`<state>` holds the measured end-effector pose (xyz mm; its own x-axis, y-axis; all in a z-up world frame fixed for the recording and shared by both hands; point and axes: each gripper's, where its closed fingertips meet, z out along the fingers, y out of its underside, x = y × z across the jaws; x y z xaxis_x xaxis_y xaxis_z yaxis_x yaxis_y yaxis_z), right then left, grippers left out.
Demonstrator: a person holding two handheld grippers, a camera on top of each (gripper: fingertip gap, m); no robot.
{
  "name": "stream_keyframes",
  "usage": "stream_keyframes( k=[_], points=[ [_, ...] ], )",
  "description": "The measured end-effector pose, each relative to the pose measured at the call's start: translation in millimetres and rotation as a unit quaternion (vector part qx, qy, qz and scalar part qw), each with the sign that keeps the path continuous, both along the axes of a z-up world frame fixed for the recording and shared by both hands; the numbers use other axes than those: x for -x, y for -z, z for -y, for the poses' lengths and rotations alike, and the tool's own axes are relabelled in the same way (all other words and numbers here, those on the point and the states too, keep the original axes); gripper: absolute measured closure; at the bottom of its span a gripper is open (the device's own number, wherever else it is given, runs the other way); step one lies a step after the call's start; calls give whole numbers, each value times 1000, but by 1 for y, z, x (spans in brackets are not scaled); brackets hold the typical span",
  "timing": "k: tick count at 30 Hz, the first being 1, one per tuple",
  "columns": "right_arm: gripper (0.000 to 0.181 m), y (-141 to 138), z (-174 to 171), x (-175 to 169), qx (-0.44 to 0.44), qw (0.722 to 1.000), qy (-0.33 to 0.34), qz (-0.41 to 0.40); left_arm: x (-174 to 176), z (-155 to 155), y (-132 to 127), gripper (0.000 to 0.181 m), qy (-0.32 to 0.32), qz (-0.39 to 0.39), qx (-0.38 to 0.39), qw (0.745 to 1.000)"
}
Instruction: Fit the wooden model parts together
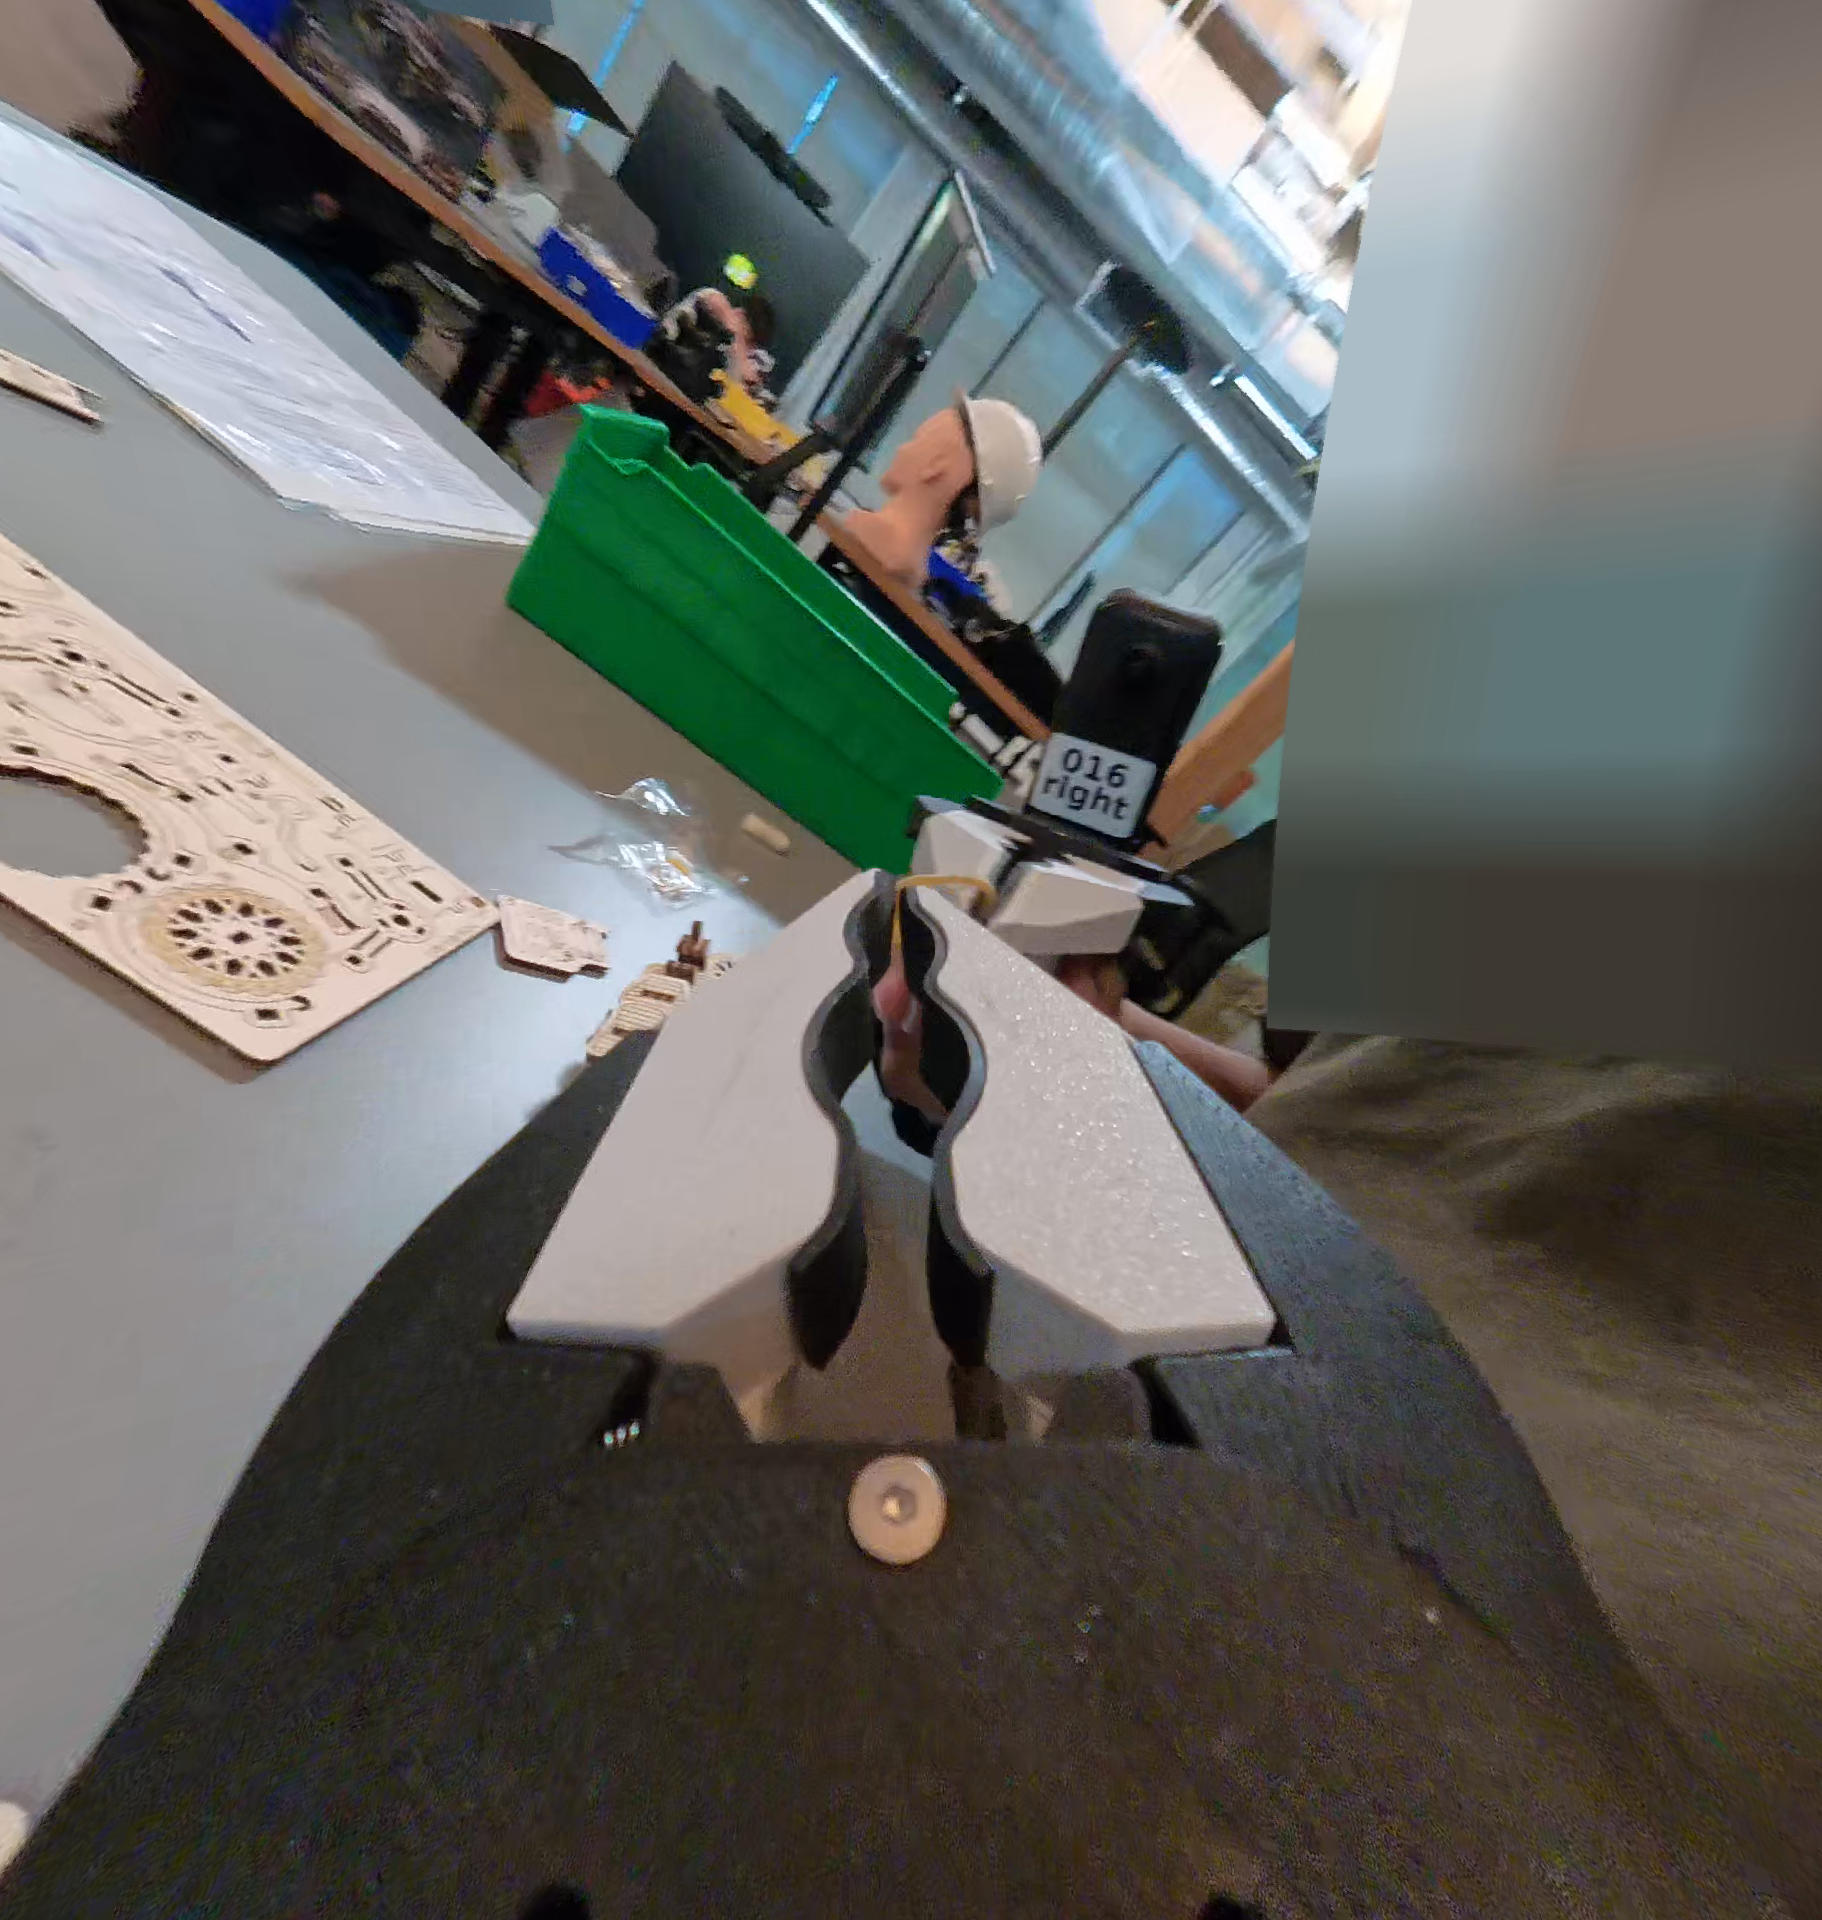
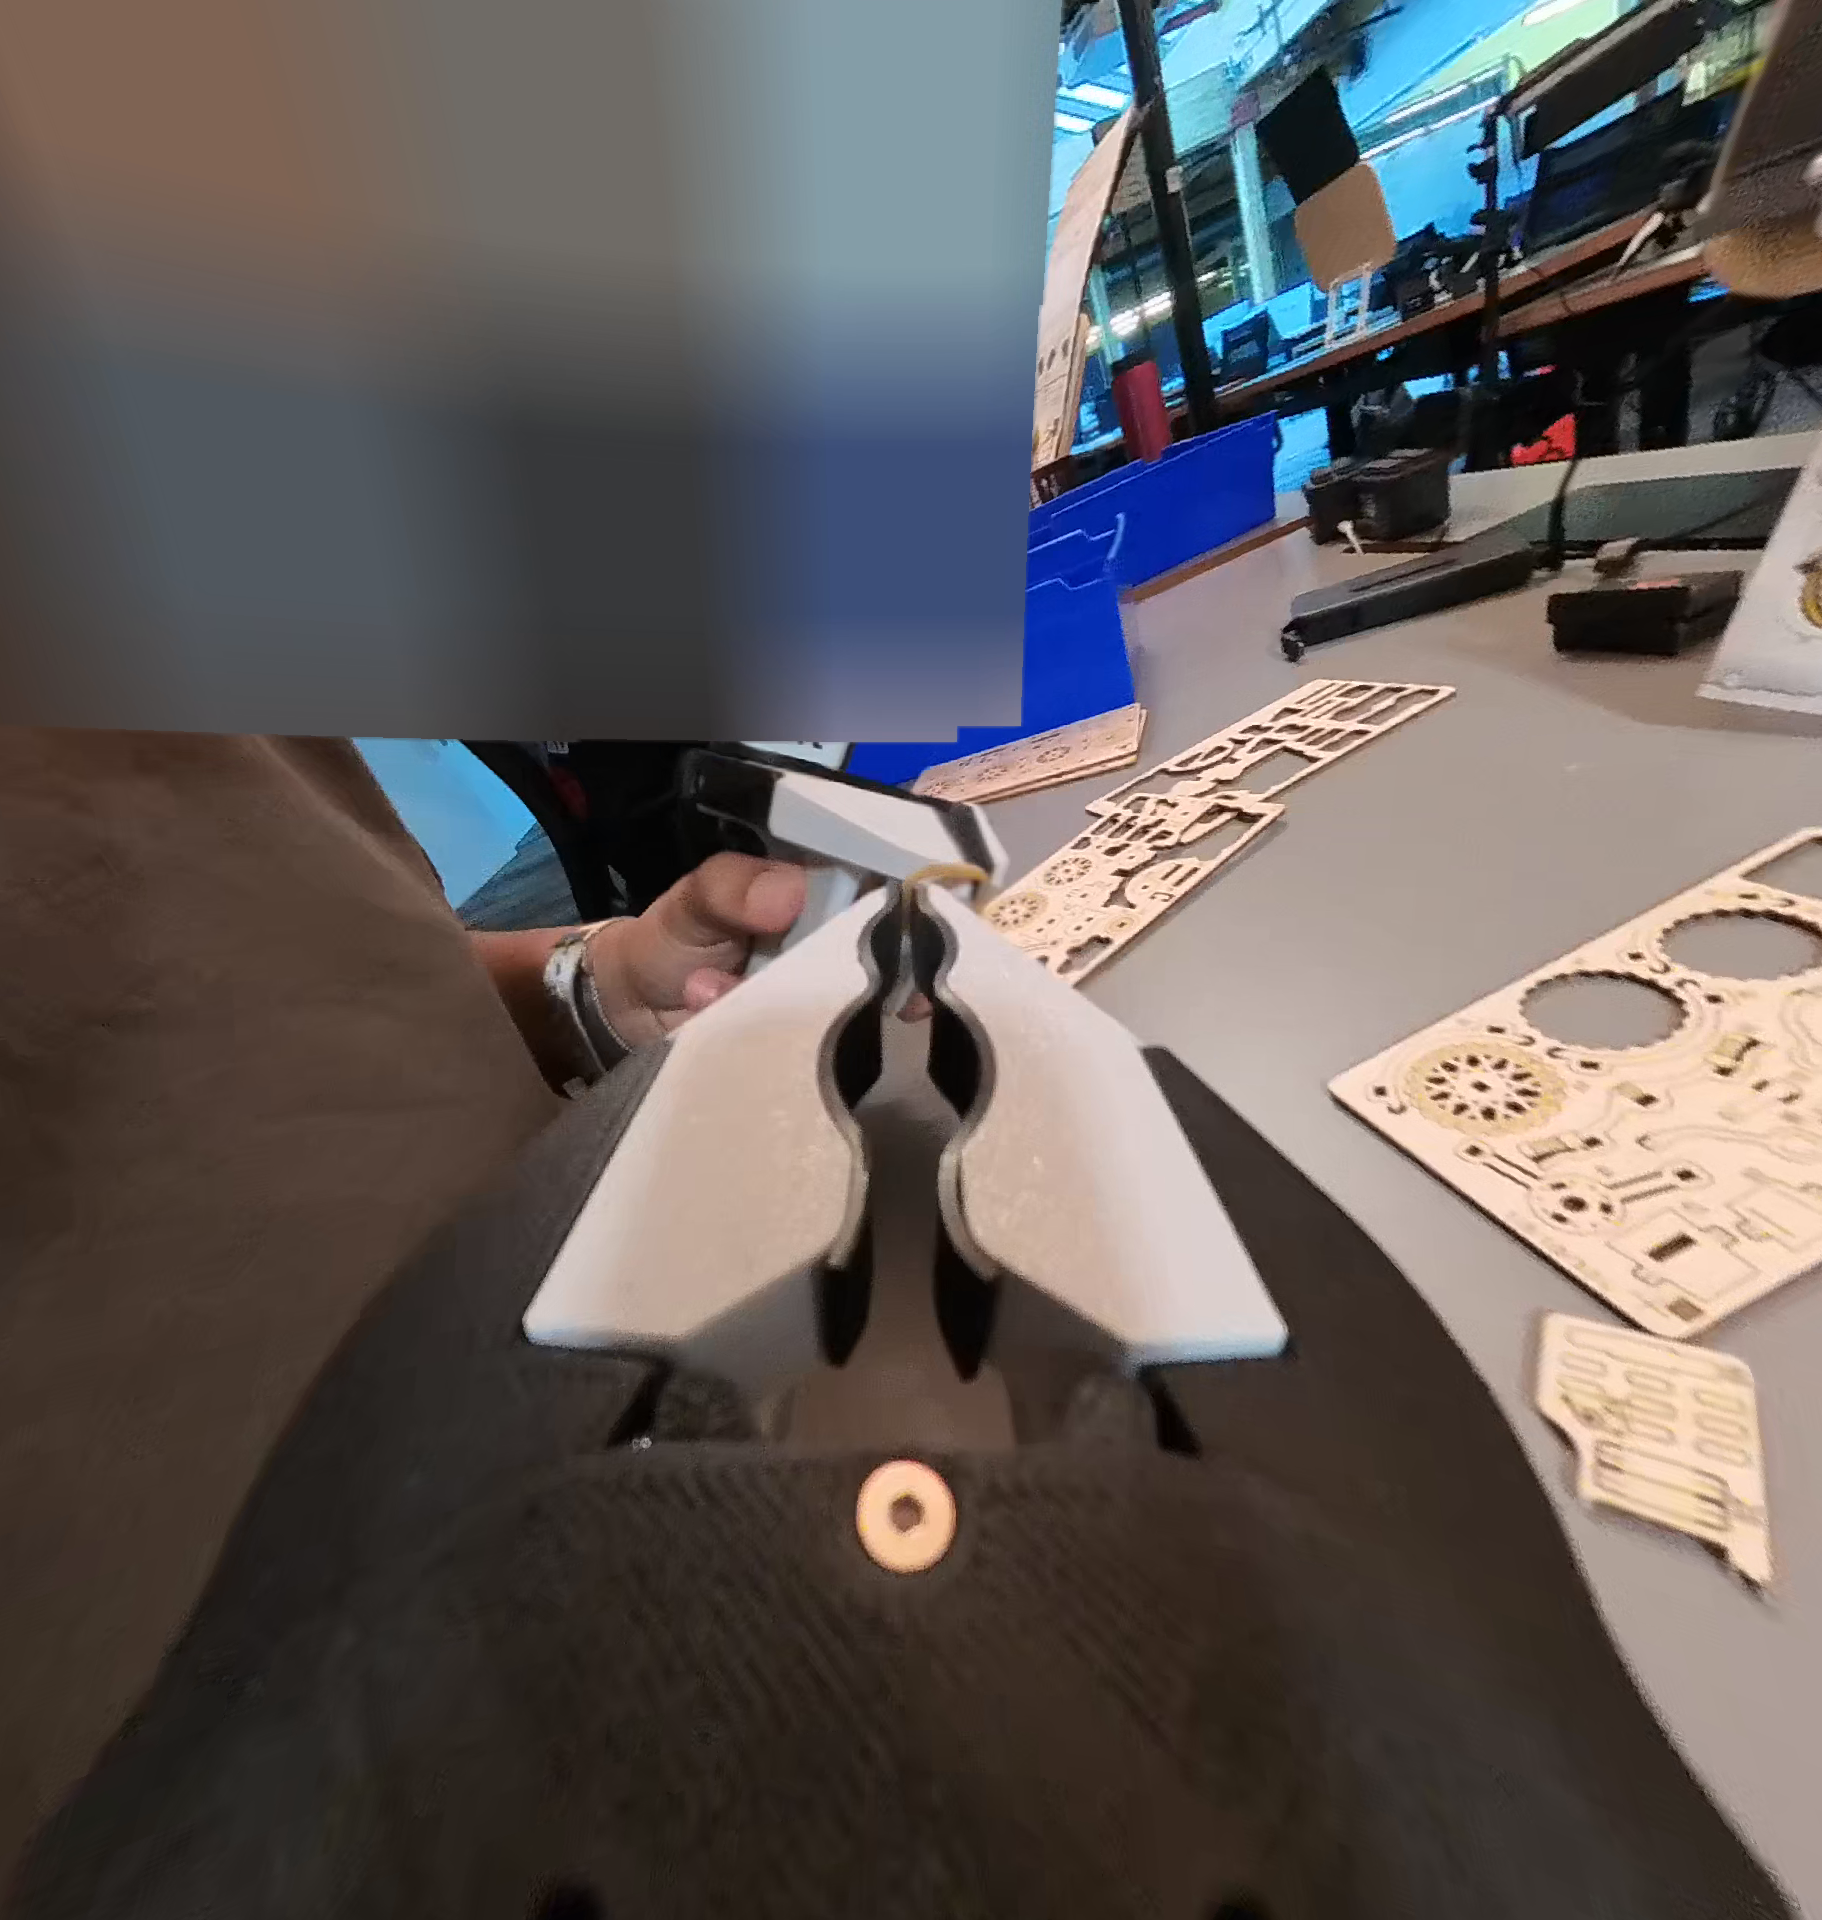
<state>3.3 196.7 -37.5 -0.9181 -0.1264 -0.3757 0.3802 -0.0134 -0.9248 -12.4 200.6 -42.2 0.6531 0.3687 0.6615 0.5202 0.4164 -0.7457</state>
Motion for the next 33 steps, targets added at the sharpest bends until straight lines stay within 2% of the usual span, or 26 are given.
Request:
stream_keyframes(
  k=[5,9,10,12,15,17,22,25,28,33],
  points=[
    [181,6,-9,7,-17,1000,11,-13,0,6,-6,173,19,18,-75,997],
    [181,-4,-15,7,16,1000,-8,22,5,11,5,168,19,55,-75,996],
    [181,-6,-16,7,24,999,-12,34,1,8,4,168,39,60,-83,994],
    [181,-10,-18,6,35,998,-25,48,-8,-3,6,155,90,86,-99,987],
    [181,-16,-20,-8,54,992,-82,85,-21,-17,0,148,155,119,-148,970],
    [181,-15,-19,-13,54,987,-106,111,-28,-23,-8,148,185,122,-179,959],
    [181,-11,-16,-31,37,980,-155,117,-42,-37,-12,159,215,108,-166,956],
    [181,-10,-16,-28,36,981,-150,121,-41,-34,-12,164,208,102,-163,959],
    [181,-10,-19,-20,39,980,-140,133,-38,-27,-14,180,199,89,-163,962],
    [181,-4,-16,-17,20,984,-125,122,-36,-23,-9,181,182,63,-125,973]
  ],
)
